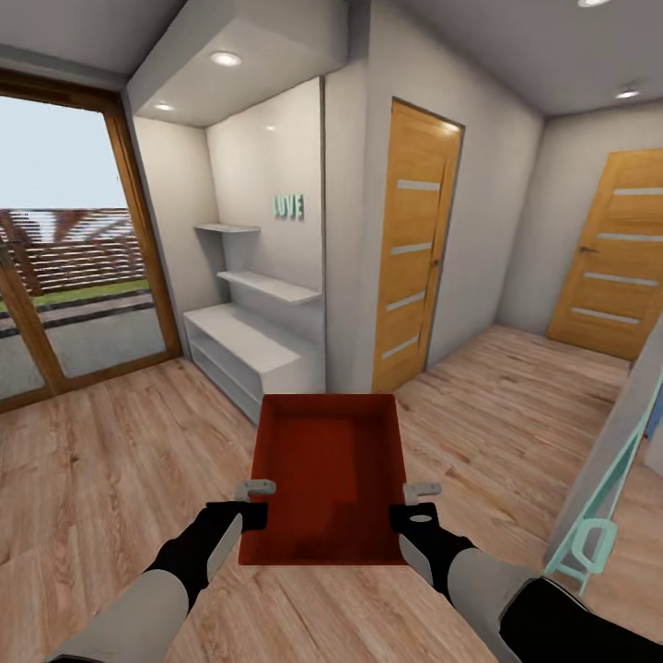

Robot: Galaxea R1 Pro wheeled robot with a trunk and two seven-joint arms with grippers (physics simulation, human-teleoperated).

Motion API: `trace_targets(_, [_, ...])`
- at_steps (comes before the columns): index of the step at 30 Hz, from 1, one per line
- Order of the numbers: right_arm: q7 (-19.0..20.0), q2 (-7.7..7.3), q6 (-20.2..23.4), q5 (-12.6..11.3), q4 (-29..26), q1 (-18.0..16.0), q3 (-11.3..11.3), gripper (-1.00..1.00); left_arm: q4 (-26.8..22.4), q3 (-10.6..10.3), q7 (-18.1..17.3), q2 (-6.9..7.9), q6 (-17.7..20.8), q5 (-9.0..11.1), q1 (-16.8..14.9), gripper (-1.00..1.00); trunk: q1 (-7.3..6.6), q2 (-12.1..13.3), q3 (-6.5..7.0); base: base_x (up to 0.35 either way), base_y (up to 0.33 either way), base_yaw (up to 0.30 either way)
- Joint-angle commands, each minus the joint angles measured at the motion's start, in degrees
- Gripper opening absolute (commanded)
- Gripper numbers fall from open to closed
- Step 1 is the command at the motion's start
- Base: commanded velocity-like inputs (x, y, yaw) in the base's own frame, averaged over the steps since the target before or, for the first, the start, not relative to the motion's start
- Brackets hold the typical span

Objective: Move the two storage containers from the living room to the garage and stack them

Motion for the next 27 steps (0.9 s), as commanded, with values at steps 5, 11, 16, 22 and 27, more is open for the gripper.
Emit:
trace_targets(5, [-5.5, 0.14, 0.0, -1.5, 0.3, 0.0, 0.6, -1.0, -0.4, -0.1, 0.7, -0.3, -1.9, -0.8, -0.1, -1.0, 0.05, -0.1, -0.09, 0.322, 0.0, -0.106])
trace_targets(11, [-5.5, 0.17, 0.0, -1.5, 0.3, -0.1, 0.6, -1.0, -0.4, -0.1, 0.7, -0.3, -1.9, -0.8, -0.1, -1.0, 0.05, -0.1, -0.09, 0.322, 0.0, -0.23])
trace_targets(16, [-5.5, 0.17, 0.0, -1.5, 0.3, 0.0, 0.6, -1.0, -0.4, -0.1, 0.7, -0.3, -1.9, -0.8, 0.0, -1.0, 0.05, -0.1, -0.09, 0.322, 0.0, -0.207])
trace_targets(22, [-5.5, 0.17, 0.0, -1.5, 0.3, 0.0, 0.6, -1.0, -0.4, -0.1, 0.8, -0.3, -1.9, -0.8, 0.0, -1.0, 0.05, -0.1, -0.09, 0.322, 0.0, -0.021])
trace_targets(27, [-5.5, 0.17, 0.0, -1.5, 0.3, 0.0, 0.6, -1.0, -0.4, -0.1, 0.8, -0.3, -1.9, -0.8, 0.0, -1.0, 0.05, -0.1, -0.09, 0.322, 0.0, -0.001])
